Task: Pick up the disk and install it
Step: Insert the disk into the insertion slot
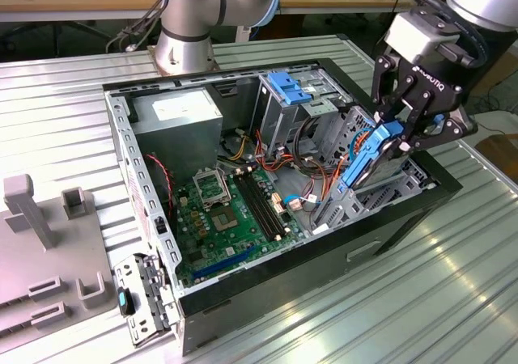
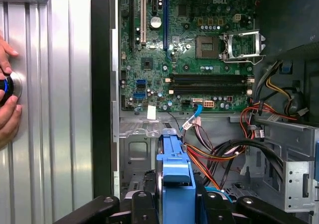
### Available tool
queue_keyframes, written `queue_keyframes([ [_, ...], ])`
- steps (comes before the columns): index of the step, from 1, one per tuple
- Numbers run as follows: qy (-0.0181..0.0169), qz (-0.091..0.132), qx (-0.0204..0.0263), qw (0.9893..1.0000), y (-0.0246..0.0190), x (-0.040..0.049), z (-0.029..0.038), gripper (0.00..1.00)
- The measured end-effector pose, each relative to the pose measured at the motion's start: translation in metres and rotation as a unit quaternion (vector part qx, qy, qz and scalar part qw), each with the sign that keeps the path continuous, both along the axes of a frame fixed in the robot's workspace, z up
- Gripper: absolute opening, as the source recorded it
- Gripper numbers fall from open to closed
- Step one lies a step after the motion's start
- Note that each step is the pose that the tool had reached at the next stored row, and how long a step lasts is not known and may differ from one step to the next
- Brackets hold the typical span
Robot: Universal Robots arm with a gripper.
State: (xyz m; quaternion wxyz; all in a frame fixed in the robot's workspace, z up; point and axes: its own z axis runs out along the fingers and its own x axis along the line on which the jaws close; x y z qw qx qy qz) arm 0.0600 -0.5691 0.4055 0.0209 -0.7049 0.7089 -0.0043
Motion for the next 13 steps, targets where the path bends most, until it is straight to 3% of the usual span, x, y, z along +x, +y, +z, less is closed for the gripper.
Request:
queue_keyframes([
  [13, 0.0, 0.0, 0.0, 1.0, -0.0002, 0.0, -0.0185, 0.37],
])
